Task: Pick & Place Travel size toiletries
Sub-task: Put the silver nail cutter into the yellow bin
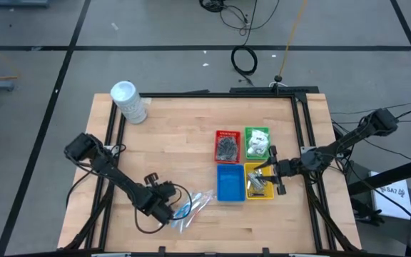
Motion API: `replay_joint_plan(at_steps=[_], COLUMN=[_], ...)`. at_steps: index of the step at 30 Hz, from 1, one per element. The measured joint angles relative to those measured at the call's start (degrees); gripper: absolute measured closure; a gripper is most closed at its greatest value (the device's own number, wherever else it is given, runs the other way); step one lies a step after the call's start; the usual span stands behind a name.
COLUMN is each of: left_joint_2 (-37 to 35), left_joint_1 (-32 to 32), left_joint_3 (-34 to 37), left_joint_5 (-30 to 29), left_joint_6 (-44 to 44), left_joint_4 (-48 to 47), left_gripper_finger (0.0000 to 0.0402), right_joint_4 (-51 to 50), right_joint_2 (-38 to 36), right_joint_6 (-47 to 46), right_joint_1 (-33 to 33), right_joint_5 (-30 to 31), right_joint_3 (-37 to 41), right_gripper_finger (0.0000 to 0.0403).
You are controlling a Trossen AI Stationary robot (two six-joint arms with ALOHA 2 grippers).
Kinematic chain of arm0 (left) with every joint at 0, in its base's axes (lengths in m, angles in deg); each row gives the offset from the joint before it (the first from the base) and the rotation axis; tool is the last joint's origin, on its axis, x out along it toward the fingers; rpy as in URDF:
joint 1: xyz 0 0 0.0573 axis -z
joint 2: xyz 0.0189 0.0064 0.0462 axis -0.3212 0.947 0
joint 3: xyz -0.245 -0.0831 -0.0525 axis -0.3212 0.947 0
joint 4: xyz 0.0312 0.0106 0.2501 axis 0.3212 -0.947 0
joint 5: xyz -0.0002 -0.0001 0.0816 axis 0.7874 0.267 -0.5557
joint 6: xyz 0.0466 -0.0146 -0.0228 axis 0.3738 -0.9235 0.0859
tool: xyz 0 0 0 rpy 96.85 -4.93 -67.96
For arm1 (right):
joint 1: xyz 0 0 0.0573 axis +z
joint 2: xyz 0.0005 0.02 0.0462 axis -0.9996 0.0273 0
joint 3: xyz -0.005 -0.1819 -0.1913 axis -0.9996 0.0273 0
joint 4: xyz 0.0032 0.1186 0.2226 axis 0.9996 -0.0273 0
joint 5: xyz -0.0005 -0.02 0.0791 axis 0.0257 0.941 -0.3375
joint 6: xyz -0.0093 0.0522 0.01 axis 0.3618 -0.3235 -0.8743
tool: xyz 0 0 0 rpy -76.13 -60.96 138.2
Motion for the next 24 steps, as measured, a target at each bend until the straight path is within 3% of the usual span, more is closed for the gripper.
replay_joint_plan(at_steps=[2, 10, 15, 20, 24], left_joint_2=[-0.7, -5.0, -11.9, -19.3, -21.2], left_joint_1=[-0.7, -3.1, -3.9, -4.8, -7.3], left_joint_3=[0.0, 0.0, 0.0, -0.1, -0.1], left_joint_5=[-0.2, -1.2, -11.8, -23.2, -22.4], left_joint_6=[1.9, 9.0, 13.9, 27.1, 42.8], left_joint_4=[0.0, 1.7, 3.4, 13.8, 26.0], left_gripper_finger=[0.0386, 0.0387, 0.0387, 0.0387, 0.0387], right_joint_4=[0.0, 0.0, 0.0, 0.0, 0.2], right_joint_2=[0.0, 0.0, 0.0, 0.0, 0.0], right_joint_6=[-0.1, -0.1, -0.1, 0.0, 0.2], right_joint_1=[-0.5, -1.5, -1.5, -1.5, -1.5], right_joint_5=[0.0, 0.0, 0.0, 0.1, 0.3], right_joint_3=[0.0, 0.0, 0.0, 0.0, 0.0], right_gripper_finger=[0.0261, 0.0261, 0.0261, 0.0261, 0.0261])
